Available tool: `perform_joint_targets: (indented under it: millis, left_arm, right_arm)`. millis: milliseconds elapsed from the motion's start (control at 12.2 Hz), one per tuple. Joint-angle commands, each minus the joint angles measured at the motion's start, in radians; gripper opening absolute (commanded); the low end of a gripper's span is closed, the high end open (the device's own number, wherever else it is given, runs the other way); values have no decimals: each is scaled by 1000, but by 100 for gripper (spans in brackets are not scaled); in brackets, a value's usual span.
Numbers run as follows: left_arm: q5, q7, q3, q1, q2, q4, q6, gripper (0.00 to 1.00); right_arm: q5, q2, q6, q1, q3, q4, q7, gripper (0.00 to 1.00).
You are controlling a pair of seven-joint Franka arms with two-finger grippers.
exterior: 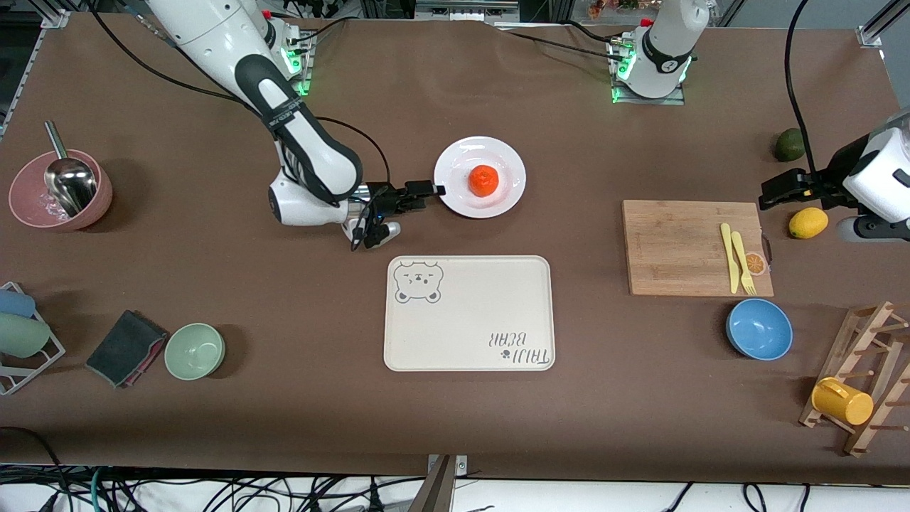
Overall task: Place orange and plate with both arms
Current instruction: 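Move the right gripper to the plate rim and grasp it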
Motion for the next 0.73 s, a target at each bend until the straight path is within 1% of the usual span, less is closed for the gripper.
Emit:
perform_joint_targets:
  millis: [0,163,245,327,408,653]
  left_arm:
    - [-26,28,15,1,0,-2,4,100]
    - [-26,17,13,-2,0,-4,4,100]
    - [-26,17,13,0,0,-5,3,100]
    - [-26,18,13,1,0,-4,4,100]
    - [-25,28,13,5,0,-5,4,100]
    - [-29,31,12,20,0,-4,13,100]
  right_arm:
    - [30,1,81,31,7,-13,-23,99]
    - [30,17,138,61,7,-14,-23,99]
    - [41,20,157,73,7,-14,-23,97]
    - [68,21,163,78,7,-14,-23,93]
    - [75,21,164,93,7,-12,-23,87]
    - [76,47,194,107,7,-14,-77,74]
